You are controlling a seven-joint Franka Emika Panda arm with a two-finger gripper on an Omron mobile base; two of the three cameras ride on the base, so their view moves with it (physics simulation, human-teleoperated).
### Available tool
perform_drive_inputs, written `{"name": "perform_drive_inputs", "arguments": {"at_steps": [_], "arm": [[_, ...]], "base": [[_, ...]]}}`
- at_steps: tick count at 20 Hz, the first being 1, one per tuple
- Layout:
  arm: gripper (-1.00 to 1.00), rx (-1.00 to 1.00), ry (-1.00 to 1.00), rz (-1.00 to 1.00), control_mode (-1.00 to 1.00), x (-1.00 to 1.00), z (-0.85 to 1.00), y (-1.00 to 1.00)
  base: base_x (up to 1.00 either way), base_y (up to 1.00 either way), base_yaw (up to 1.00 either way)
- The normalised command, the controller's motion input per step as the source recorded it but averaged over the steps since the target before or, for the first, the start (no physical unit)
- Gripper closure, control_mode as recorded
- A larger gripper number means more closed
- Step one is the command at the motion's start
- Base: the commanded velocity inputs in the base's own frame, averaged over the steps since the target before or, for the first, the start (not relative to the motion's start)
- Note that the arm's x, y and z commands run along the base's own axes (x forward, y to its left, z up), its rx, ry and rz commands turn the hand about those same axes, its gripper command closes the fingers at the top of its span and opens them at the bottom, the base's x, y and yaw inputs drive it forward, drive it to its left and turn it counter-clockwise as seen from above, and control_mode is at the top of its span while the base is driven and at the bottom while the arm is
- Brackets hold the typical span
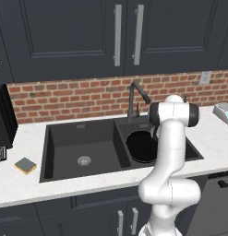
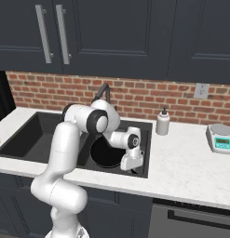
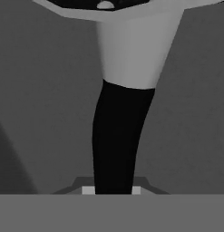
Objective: Pick the pan and sponge and place them into the sink. Then turn on the water.
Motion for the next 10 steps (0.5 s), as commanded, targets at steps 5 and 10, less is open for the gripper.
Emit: {"name": "perform_drive_inputs", "arguments": {"at_steps": [5, 10], "arm": [[1.0, 0.0, 0.1, 0.0, -1.0, -0.54, -0.82, -0.25], [1.0, 0.0, 0.13, -0.05, -1.0, -0.25, -0.96, -0.13]], "base": [[0.0, 0.0, 0.0], [0.0, 0.0, 0.0]]}}
